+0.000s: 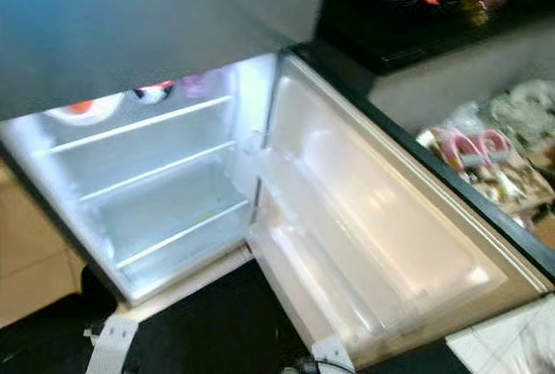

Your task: Restocking fridge

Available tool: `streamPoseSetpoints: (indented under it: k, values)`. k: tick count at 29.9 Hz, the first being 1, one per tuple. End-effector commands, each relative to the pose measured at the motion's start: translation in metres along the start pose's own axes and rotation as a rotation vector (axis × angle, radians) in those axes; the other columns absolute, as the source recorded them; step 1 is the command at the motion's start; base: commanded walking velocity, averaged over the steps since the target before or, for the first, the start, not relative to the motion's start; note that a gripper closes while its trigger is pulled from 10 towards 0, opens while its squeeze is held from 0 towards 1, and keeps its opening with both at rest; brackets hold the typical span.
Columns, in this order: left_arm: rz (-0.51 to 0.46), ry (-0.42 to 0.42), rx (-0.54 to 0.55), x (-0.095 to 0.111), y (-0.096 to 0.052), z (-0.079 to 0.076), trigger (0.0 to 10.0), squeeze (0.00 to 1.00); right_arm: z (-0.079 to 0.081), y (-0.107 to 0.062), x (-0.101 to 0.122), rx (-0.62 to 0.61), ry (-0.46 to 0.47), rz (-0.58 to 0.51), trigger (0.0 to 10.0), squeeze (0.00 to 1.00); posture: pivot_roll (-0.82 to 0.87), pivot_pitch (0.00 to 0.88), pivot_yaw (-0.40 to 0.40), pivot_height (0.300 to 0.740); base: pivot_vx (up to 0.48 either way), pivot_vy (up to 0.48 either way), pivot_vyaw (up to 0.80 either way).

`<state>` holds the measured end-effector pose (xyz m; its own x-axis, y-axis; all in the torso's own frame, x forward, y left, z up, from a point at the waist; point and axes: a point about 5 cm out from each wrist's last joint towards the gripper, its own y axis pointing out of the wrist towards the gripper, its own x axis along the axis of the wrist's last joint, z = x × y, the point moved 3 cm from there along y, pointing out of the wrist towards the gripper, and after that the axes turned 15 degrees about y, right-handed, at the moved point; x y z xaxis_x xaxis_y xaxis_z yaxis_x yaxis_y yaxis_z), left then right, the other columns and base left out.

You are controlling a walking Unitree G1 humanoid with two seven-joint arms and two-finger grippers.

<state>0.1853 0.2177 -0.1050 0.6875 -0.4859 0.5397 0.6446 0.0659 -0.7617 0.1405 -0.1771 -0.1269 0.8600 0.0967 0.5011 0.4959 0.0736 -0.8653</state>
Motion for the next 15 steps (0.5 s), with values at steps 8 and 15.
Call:
streamPoseSetpoints:
  k: [8, 15]
  values:
    - [0.018, 0.005, -0.021, -0.006, -0.0018, -0.0066, 10.0, 0.0, -0.0094, -0.0133, -0.0568, -0.023, -0.03, 0.197, 10.0, 0.0, -0.12, 0.151, -0.03, 0.74, 0.0, 0.0, -0.75]
    - [0.016, 0.009, -0.02, -0.0051, -0.0015, -0.0057, 10.0, 0.0, -0.0082, -0.0127, -0.0555, -0.017, -0.029, 0.188, 10.0, 0.0, -0.12, 0.148, -0.028, 0.74, 0.0, 0.0, -0.71]
